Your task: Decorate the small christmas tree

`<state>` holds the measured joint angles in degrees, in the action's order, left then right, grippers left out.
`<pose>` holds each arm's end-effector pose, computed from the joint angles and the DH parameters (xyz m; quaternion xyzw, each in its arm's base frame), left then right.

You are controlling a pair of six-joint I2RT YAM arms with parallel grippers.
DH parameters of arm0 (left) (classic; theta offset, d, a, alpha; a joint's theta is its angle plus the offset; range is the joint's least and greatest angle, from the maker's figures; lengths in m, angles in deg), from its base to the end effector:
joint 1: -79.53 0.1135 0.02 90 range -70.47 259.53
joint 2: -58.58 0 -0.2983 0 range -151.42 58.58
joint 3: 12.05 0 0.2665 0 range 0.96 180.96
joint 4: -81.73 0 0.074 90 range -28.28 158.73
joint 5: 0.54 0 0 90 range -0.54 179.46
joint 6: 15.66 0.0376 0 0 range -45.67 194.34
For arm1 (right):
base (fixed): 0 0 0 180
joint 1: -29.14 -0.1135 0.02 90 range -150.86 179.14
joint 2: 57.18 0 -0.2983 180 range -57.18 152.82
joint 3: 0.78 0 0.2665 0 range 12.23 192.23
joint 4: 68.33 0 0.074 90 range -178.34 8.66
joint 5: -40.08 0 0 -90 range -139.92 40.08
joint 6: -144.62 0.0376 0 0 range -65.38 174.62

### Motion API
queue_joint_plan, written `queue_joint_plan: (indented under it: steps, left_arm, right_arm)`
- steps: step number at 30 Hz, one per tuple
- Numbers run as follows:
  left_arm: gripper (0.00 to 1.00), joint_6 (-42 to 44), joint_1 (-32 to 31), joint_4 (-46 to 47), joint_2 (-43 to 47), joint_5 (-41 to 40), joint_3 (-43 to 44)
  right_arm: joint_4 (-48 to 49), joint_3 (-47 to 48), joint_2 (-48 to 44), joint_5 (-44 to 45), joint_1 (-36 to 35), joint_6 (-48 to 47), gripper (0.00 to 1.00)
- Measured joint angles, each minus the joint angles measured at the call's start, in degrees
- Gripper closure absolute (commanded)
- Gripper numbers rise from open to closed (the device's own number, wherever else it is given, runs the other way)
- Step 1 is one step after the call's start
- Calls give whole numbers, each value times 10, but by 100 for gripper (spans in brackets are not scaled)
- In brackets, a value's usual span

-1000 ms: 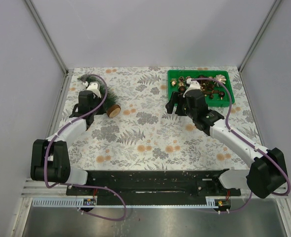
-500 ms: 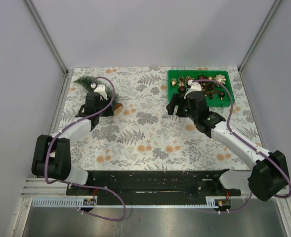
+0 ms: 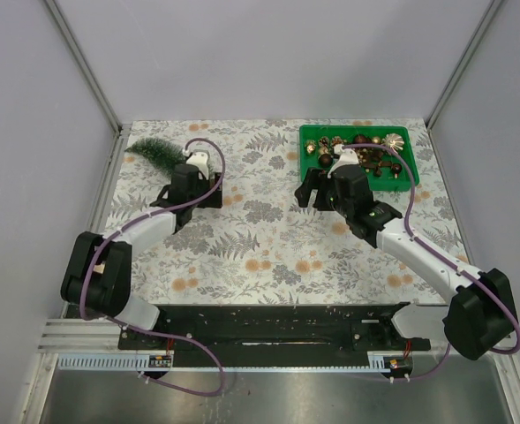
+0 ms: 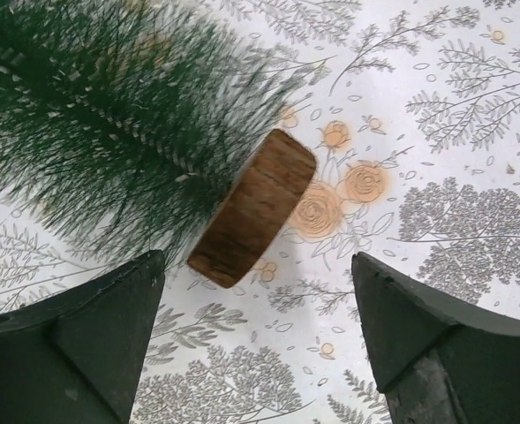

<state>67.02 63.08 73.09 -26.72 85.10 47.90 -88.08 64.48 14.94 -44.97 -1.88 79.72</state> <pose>0.3162 -0.0904 0.2344 0.0524 0.8809 -0.0638 0.4661 0.2525 0.1480 0.3156 -0.0212 0.8501 0.2145 0.4805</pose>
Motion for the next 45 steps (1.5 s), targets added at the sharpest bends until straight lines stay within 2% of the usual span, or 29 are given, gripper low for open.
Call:
queue_joint_plan:
  steps: [8,15,21,25,27,28,34,40,42,43,45]
  left_arm:
    - [9,13,-80,-23,-56,-133,71]
    - [11,-5,-95,-85,-96,-203,134]
    - [42,-11,-102,-138,-155,-189,197]
    - [76,-3,-113,-150,-229,-179,252]
    - [94,0,-117,-155,-238,-162,252]
    - [100,-1,-119,-155,-239,-154,250]
    - [100,12,-156,-145,-231,-111,243]
    - [100,27,-235,-137,-144,-37,179]
    - [88,35,-261,-137,-110,1,161]
    - [79,41,-269,-139,-96,14,155]
    - [30,53,-275,-154,-61,28,150]
  right_arm:
    - [18,-12,2,-2,0,0,13]
    - [36,-19,8,-14,0,0,14]
    - [55,-24,11,-16,0,0,15]
    - [56,-28,9,-15,0,-1,18]
    - [56,-35,2,-14,0,-2,18]
    - [55,-39,-3,-14,0,-2,19]
    - [51,-47,-30,-9,0,-5,20]
    - [36,-47,-51,7,-1,-14,20]
    - [35,-47,-54,17,-1,-17,18]
    - [33,-47,-55,22,-1,-20,17]
    - [27,-47,-55,32,-1,-25,14]
